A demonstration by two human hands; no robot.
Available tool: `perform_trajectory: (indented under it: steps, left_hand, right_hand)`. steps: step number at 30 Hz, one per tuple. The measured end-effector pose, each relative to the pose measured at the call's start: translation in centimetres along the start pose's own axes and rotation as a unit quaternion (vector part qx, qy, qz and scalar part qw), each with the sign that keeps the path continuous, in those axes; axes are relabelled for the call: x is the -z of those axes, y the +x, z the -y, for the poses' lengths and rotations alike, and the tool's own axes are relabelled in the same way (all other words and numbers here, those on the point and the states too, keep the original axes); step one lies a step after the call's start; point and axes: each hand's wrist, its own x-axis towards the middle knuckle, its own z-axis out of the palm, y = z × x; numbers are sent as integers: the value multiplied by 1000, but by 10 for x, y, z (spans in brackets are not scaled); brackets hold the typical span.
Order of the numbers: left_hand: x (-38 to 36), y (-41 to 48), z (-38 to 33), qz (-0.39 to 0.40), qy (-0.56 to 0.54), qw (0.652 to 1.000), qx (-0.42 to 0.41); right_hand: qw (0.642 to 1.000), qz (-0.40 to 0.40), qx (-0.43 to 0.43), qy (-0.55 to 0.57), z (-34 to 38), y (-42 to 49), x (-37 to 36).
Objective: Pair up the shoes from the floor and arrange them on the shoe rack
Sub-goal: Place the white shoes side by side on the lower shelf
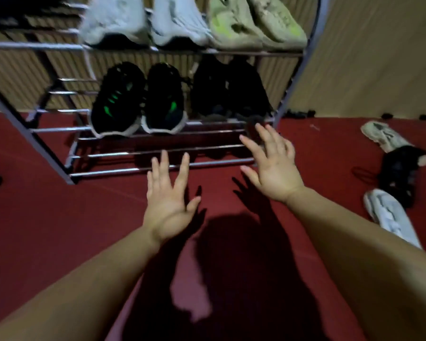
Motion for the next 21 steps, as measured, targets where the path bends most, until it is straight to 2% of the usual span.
perform_trajectory:
  steps: [3,7,12,18,21]
  left_hand:
    - [-50,-21,-8,127,43,991,28]
    - [-104,-28,-26,242,90,964,62]
    - [-149,-11,-56,312,132,940,38]
    - [-193,-2,-88,378,172,905,93]
    - [-195,2,-91,407,172,891,110]
  right_hand:
    - [988,111,-108,-1,-39,-50,-8]
    - [934,222,-281,-6,-95,-117,-12]
    - [828,275,-488,-20,-160,-189,-21]
    - [715,307,-628,-14,-227,-242,-37]
    - [683,300,-665,35,-247,-243,-51]
